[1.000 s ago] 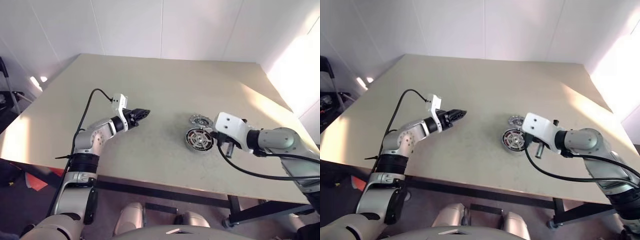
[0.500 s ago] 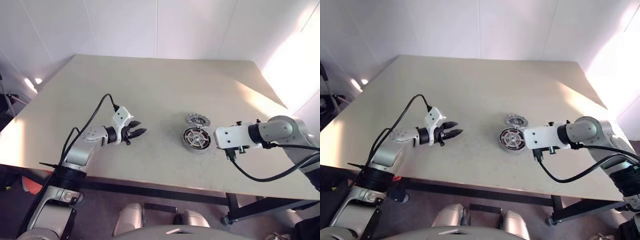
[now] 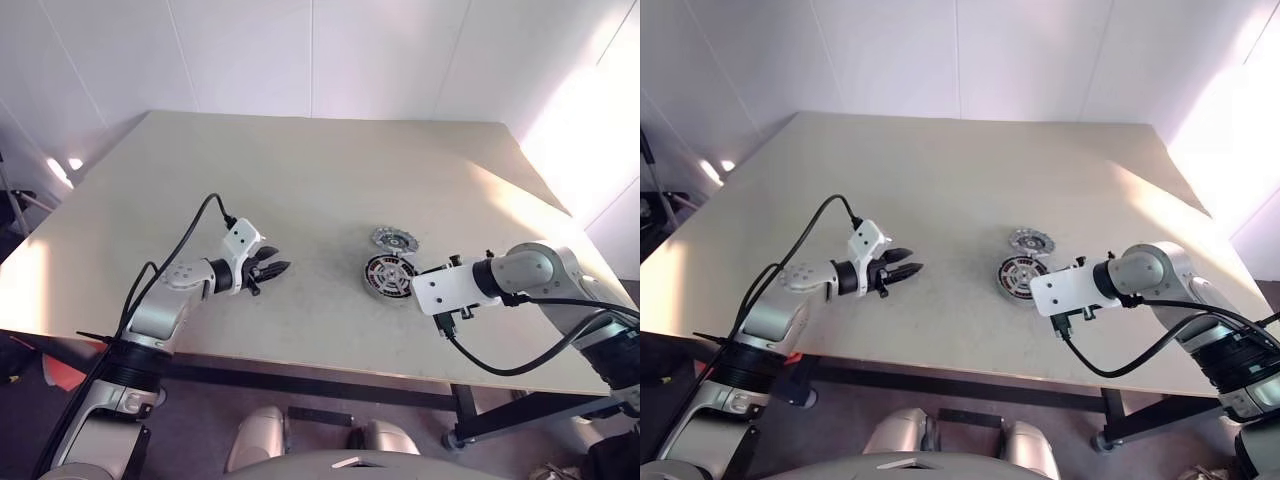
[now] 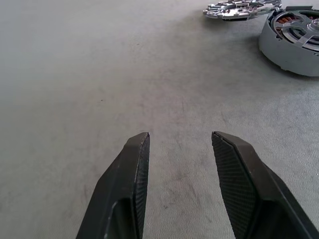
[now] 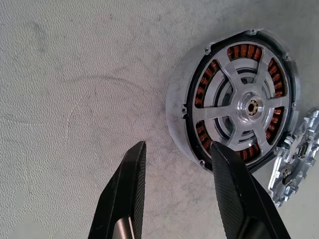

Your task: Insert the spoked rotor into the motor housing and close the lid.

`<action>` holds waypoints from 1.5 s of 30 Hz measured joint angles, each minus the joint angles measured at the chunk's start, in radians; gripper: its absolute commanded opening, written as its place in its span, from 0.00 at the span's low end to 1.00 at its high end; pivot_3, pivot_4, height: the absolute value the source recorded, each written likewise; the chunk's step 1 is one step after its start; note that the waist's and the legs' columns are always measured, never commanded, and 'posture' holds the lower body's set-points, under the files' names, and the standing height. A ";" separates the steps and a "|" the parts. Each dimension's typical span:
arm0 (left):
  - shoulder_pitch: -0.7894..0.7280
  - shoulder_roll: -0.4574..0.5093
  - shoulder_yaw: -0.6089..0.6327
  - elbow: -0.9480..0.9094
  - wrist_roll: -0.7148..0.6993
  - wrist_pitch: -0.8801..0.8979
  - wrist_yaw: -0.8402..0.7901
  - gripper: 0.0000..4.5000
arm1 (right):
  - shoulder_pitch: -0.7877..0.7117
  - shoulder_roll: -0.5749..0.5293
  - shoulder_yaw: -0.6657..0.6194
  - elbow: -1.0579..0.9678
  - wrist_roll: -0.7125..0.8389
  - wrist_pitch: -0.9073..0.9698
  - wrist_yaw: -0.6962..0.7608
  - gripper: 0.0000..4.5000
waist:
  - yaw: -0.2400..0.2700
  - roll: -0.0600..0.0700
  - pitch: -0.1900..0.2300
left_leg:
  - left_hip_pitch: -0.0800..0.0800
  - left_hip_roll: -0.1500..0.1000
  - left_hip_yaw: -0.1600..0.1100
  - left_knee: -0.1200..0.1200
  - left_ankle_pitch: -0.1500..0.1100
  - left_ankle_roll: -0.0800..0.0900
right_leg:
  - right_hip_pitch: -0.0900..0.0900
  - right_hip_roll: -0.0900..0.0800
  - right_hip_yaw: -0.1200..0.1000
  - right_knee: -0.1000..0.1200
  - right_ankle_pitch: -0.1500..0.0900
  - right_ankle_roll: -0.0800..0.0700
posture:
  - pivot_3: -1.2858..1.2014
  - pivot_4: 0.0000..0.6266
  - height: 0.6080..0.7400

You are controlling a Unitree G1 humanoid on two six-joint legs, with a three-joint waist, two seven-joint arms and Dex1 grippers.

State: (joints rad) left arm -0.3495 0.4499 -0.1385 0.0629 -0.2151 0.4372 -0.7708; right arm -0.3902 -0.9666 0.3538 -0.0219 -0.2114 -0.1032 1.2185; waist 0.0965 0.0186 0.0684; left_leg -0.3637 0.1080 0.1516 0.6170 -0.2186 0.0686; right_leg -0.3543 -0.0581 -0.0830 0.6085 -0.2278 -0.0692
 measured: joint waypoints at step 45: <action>0.045 -0.001 0.012 -0.036 0.010 0.006 0.078 0.47 | -0.181 0.356 -0.021 -0.059 0.214 0.945 -0.170 0.00 | 0.005 -0.002 -0.001 | -0.006 0.002 0.000 0.001 0.002 -0.002 | -0.007 0.001 0.000 0.003 0.001 -0.002 | 0.52 0.00 1.00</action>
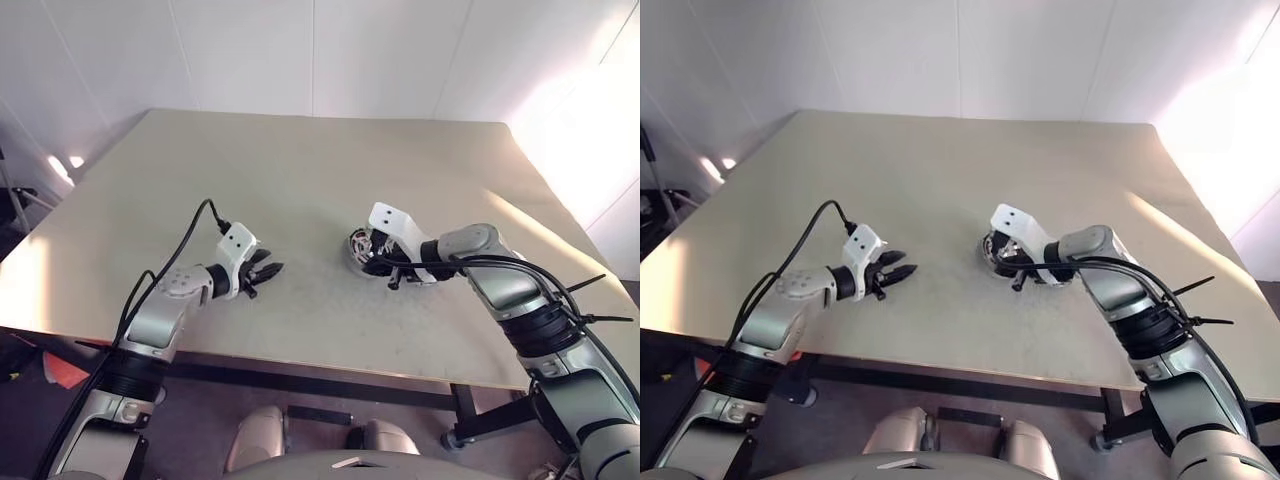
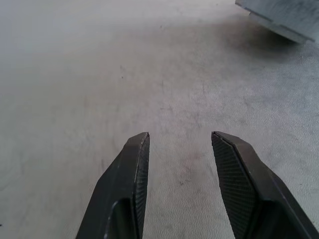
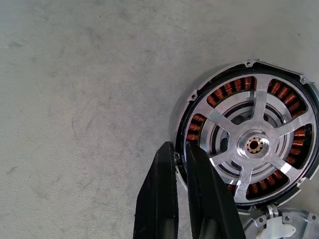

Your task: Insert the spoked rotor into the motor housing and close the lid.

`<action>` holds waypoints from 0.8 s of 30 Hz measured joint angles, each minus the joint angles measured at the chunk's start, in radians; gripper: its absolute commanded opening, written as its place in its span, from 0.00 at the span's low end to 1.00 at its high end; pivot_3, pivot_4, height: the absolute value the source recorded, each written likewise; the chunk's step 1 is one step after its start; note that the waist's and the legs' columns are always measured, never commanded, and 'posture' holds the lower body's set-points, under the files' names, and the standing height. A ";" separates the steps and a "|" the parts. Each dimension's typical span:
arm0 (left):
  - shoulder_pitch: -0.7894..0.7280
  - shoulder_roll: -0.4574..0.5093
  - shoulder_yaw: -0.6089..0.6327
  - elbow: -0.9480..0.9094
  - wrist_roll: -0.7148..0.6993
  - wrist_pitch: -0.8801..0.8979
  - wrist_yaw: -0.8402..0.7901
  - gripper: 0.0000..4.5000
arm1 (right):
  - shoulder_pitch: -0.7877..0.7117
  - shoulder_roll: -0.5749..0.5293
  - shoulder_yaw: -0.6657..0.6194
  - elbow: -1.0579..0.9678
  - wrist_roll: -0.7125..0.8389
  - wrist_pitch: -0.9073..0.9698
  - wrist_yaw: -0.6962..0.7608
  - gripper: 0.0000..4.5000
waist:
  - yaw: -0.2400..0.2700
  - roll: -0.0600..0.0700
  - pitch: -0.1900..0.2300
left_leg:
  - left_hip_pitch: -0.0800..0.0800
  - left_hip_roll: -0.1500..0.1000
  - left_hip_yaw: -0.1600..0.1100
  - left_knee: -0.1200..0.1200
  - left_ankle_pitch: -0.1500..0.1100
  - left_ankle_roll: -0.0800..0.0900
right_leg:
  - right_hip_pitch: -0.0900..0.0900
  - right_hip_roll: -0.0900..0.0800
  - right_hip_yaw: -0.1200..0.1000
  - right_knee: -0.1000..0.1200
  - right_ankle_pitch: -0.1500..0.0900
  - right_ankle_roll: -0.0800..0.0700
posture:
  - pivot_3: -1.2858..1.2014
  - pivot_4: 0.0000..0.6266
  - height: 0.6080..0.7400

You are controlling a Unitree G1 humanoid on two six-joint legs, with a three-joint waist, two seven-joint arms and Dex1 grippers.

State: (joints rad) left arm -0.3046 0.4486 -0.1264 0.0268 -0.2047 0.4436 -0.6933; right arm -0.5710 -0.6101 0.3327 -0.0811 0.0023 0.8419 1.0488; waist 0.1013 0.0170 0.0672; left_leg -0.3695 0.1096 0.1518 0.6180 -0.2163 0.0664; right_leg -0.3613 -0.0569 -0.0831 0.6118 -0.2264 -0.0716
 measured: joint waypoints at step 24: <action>0.000 0.004 0.007 0.002 0.011 0.002 -0.001 0.47 | 0.020 0.055 -0.042 -0.173 0.119 0.152 -0.138 0.50 | -0.003 0.000 0.000 | 0.002 0.000 0.000 0.000 0.002 -0.003 | 0.000 0.000 0.000 0.002 0.000 0.000 | 0.52 0.00 1.00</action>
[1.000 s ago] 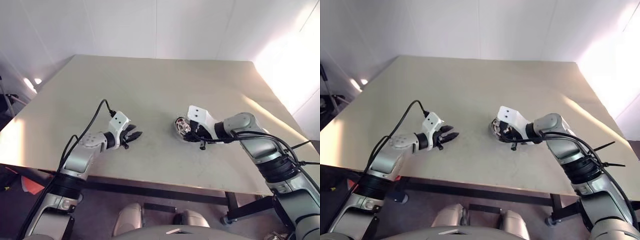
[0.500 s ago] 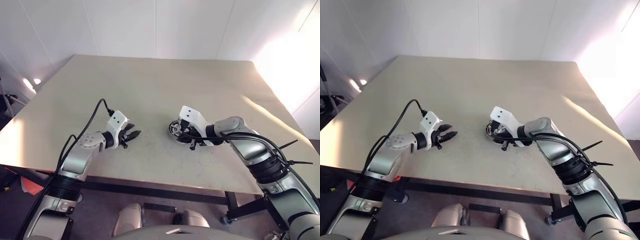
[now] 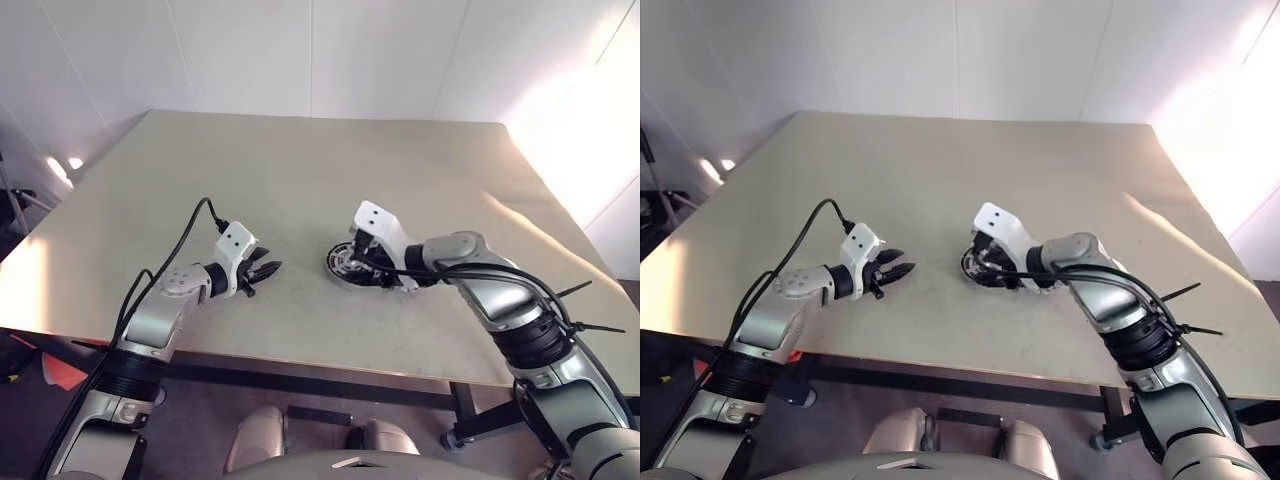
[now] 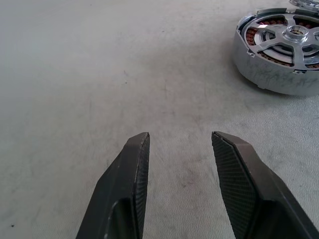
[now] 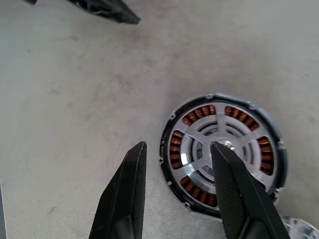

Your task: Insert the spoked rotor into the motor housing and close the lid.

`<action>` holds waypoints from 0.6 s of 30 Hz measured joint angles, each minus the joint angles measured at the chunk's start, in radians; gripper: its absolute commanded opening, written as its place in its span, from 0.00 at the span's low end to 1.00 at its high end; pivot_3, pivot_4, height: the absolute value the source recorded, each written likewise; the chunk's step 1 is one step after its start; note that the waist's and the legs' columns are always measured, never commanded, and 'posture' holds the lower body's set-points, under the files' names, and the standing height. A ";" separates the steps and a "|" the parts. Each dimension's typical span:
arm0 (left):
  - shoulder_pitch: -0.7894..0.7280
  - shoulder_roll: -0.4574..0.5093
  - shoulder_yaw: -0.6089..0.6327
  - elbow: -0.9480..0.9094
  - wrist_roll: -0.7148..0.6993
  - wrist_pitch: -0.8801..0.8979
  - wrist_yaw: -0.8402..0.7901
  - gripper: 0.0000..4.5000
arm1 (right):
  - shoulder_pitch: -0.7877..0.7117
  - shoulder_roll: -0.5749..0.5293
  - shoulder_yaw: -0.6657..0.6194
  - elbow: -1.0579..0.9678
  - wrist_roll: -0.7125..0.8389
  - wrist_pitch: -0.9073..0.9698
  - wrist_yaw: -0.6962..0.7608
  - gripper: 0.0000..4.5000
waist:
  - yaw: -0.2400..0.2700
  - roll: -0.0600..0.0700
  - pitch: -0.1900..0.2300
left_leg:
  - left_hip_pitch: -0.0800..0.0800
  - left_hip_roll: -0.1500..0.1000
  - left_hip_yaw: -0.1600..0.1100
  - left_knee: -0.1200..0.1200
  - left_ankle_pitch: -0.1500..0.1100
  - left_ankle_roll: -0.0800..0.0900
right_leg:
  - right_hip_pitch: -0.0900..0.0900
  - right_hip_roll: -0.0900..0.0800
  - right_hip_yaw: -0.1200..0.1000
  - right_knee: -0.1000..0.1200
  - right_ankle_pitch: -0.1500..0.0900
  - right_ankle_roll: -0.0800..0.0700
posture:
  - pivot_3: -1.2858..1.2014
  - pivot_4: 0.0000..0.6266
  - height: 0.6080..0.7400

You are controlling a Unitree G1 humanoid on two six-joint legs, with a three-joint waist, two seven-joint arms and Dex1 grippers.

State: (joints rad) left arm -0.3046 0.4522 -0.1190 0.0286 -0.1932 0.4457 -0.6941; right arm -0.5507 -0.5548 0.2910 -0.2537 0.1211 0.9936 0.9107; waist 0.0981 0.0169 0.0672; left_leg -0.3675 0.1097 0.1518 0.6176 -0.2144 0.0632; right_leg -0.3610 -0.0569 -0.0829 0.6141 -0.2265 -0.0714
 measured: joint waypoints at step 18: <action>-0.087 -0.033 -0.047 0.123 0.018 -0.024 -0.079 0.47 | 0.204 0.135 -0.801 -0.118 0.326 0.616 -0.350 0.50 | 0.007 0.002 -0.001 | 0.002 0.000 0.000 -0.002 0.005 -0.008 | 0.000 0.000 0.000 0.001 -0.002 0.004 | 0.52 0.00 1.00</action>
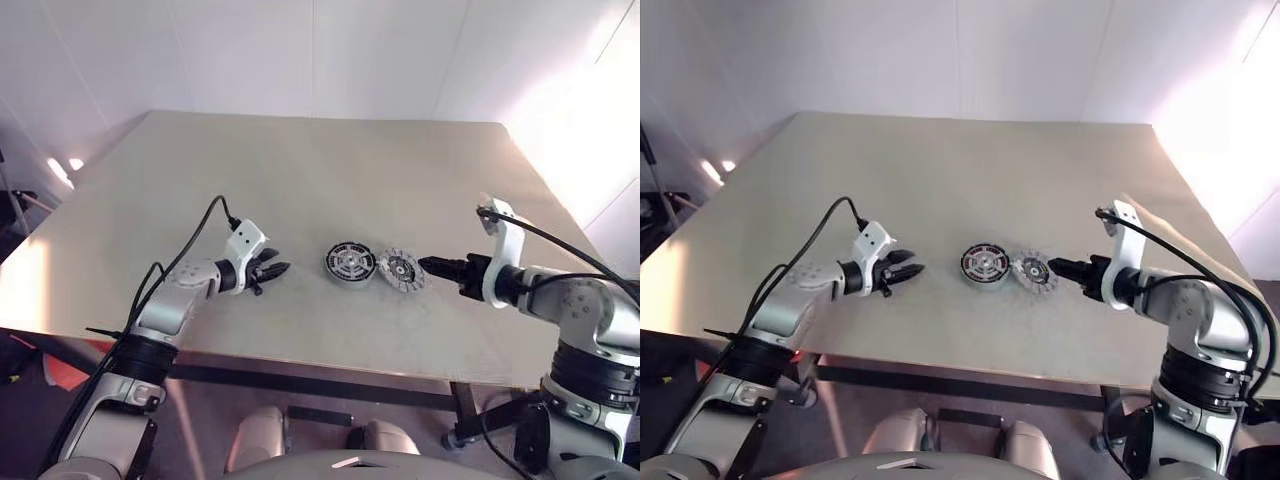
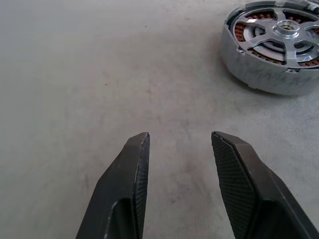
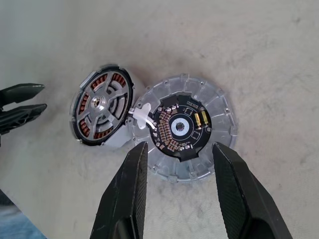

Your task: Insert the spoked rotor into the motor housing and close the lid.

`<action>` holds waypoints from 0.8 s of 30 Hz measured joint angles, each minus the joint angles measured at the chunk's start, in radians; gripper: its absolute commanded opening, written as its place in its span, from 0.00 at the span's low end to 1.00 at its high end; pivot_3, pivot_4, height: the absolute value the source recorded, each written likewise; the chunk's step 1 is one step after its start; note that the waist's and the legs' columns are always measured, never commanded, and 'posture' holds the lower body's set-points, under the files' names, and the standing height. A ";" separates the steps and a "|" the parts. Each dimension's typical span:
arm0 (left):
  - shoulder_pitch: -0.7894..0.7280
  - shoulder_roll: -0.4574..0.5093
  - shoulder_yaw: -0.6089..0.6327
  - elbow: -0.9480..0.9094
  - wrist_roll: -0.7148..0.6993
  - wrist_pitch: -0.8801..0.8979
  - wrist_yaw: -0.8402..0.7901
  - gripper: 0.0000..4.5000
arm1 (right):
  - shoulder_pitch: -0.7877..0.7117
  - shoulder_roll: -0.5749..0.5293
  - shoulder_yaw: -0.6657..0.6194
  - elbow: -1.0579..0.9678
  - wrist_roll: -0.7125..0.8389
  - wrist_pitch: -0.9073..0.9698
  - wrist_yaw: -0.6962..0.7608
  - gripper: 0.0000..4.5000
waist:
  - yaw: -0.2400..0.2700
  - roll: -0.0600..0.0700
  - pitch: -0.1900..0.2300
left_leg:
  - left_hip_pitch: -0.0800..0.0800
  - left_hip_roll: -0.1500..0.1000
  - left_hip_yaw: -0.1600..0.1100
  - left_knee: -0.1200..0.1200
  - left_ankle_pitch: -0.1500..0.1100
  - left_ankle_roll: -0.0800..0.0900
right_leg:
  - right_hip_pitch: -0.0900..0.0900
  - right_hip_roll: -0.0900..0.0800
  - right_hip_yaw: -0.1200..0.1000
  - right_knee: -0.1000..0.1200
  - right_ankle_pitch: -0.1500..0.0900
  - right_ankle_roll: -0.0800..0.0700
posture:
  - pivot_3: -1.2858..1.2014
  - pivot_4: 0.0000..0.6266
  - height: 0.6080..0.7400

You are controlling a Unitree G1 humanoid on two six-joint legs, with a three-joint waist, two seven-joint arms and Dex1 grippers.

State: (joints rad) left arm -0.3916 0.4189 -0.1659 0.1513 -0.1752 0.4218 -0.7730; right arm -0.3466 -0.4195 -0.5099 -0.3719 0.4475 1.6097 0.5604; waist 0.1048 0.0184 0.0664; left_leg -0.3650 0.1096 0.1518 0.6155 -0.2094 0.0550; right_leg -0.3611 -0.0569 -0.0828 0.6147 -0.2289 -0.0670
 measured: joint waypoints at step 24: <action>-0.018 0.013 -0.008 0.025 0.022 -0.020 -0.030 0.47 | 0.126 0.136 -0.174 0.163 0.718 0.000 -0.743 0.50 | 0.001 0.005 -0.003 | 0.002 0.000 0.000 -0.004 0.003 -0.005 | 0.001 0.000 0.000 -0.001 -0.001 0.002 | 0.52 0.00 1.00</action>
State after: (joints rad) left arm -0.4099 0.4315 -0.1740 0.1760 -0.1536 0.4020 -0.8034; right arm -0.2207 -0.2839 -0.6835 -0.2092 1.1655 1.6097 -0.1826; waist 0.1063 0.0231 0.0635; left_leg -0.3626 0.1094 0.1518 0.6114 -0.2066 0.0502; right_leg -0.3603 -0.0571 -0.0829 0.6133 -0.2298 -0.0653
